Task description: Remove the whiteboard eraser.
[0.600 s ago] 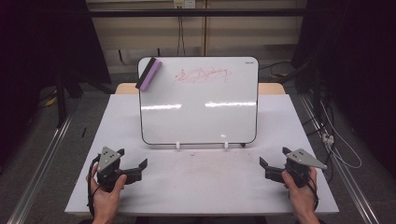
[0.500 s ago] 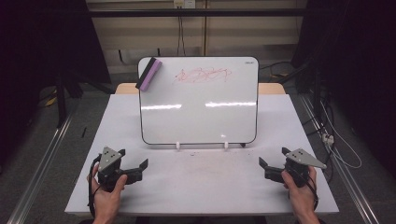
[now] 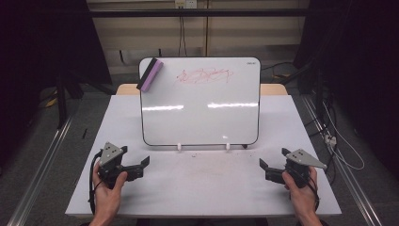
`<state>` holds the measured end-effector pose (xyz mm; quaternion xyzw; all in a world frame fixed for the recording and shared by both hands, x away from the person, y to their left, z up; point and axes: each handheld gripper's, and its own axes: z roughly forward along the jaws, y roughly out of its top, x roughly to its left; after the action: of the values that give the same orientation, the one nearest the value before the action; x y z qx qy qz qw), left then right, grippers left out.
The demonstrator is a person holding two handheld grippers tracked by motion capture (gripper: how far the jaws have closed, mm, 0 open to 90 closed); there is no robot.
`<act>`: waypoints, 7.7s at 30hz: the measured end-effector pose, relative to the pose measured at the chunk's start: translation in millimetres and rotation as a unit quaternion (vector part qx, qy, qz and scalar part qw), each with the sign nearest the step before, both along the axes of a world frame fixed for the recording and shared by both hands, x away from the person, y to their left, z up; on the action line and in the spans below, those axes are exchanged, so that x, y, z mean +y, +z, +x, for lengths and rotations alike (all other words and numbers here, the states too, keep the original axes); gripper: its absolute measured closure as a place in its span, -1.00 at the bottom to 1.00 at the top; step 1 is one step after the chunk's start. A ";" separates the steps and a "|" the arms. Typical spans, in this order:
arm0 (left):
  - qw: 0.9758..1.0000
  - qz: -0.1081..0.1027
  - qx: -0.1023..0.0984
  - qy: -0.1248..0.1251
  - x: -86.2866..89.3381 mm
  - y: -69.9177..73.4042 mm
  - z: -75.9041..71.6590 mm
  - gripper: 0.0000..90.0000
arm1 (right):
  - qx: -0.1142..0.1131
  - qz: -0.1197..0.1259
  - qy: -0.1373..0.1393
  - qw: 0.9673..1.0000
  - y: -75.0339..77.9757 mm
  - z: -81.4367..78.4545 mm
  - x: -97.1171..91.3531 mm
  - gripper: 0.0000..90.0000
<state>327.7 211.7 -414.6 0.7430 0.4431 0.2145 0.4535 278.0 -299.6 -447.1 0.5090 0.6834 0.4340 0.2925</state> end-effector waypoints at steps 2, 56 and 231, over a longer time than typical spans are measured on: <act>1.000 0.005 -0.002 0.000 -0.3 4.0 3.7 -0.82 | 0.000 -0.001 0.002 1.000 -0.5 0.9 0.0 -0.87; 0.979 0.145 -0.141 -0.003 -33.4 115.4 124.6 -0.28 | 0.004 -0.003 0.011 1.000 -1.1 3.0 2.9 -0.86; 0.976 -0.028 -0.118 -0.179 -136.1 42.9 16.7 0.42 | -0.093 0.211 0.181 0.956 66.0 59.2 138.0 -0.60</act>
<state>344.4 75.6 -371.7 0.7669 0.2524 0.2033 0.5539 337.2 -161.6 -381.1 0.3845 0.6267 0.6592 0.1577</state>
